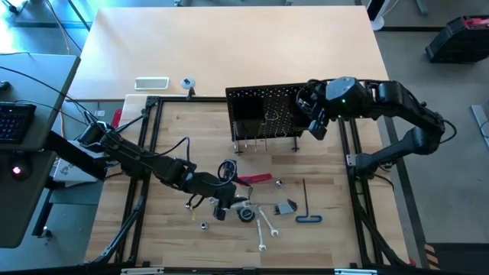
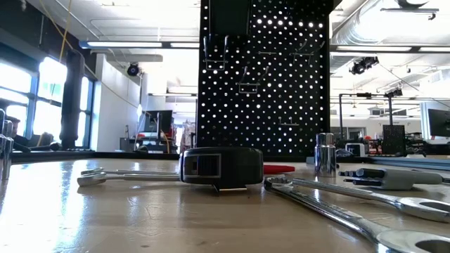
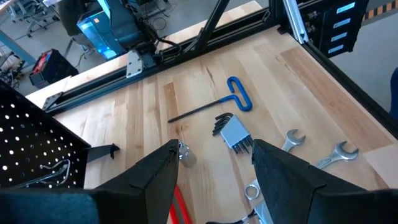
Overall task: Hang tools onto peg board
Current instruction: Put the top left socket into the peg board
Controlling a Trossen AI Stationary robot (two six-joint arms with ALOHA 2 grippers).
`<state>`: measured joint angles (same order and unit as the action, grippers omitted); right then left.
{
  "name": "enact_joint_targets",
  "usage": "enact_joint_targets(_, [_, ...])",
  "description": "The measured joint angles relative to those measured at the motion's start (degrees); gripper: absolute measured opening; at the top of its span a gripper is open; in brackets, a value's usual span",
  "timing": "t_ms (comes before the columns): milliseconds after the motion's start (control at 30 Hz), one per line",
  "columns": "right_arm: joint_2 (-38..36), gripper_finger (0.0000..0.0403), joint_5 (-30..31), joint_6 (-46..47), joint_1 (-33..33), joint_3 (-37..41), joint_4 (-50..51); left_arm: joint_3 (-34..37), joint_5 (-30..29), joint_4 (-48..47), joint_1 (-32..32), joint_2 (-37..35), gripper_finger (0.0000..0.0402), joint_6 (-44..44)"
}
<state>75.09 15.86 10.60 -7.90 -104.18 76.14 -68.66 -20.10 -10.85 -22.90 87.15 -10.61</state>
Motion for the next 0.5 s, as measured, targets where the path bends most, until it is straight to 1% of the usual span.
enact_joint_targets(333, [0.0,0.0122,-0.3,-0.6,0.0,0.0,0.1,0.0,0.0,-0.1,0.0,0.0,0.0198,0.0])
enact_joint_targets(500, [0.0,0.0123,-1.9,-1.6,0.0,0.0,0.1,0.0,0.0,-0.1,0.0,0.0,0.0198,0.0])
